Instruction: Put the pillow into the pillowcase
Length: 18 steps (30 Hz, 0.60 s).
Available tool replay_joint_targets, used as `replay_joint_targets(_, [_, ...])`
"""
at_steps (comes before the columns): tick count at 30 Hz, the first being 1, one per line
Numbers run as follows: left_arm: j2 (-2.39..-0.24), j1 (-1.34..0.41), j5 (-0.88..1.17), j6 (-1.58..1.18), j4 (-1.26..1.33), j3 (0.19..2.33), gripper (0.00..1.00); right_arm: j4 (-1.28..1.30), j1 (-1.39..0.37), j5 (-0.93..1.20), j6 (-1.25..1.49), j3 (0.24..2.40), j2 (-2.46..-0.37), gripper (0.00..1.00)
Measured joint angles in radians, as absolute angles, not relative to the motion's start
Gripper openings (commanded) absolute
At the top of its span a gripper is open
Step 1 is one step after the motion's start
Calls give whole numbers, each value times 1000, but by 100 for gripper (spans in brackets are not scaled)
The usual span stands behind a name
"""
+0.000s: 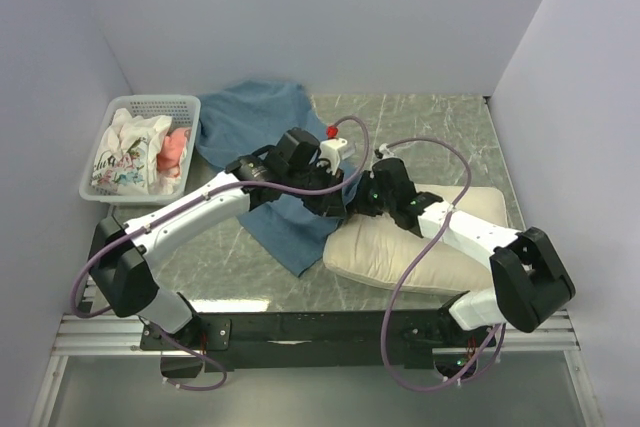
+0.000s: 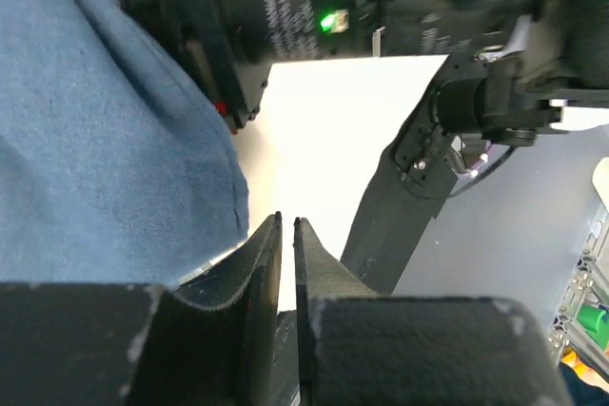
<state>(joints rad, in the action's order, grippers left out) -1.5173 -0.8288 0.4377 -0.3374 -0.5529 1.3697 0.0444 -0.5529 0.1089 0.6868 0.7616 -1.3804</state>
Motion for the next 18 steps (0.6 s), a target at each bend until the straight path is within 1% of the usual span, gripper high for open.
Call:
replay_joint_targets(3, [-1517,-834,424,-359,-520,1324,35,9,-539,99,714,745,-1377,0])
replay_joint_targets(4, [-1517,-836,400,-373,-513,1309,44,-1,-529,104,715,745,-1378,0])
replay_joint_targets(5, [-1517,-838,374,-385,-508,1300,59,-9,-517,115,716,745,-1378,0])
replay_joint_targets(7, [-1507,-845,278,-427,-500,1274,66,-23,-499,131,716,746,-1381,0])
replay_joint_targets(8, [-1491,-852,191,-469,-497,1249,77,-28,-494,140,715,746,-1383,0])
replay_joint_targets(11, [-1400,-863,-15,-574,-493,1152,80,-34,-488,161,714,746,-1385,0])
replay_joint_targets(12, [-1348,-865,-82,-616,-494,1106,79,-33,-488,167,713,746,-1386,0])
replay_joint_targets(16, [-1147,-865,-246,-735,-474,954,66,-33,-485,189,708,746,-1399,0])
replay_joint_targets(17, [-1105,-867,-271,-757,-461,918,60,-33,-484,197,707,746,-1404,0])
replay_joint_targets(18, [-1077,-870,-289,-775,-447,888,57,-32,-484,205,706,747,-1406,0])
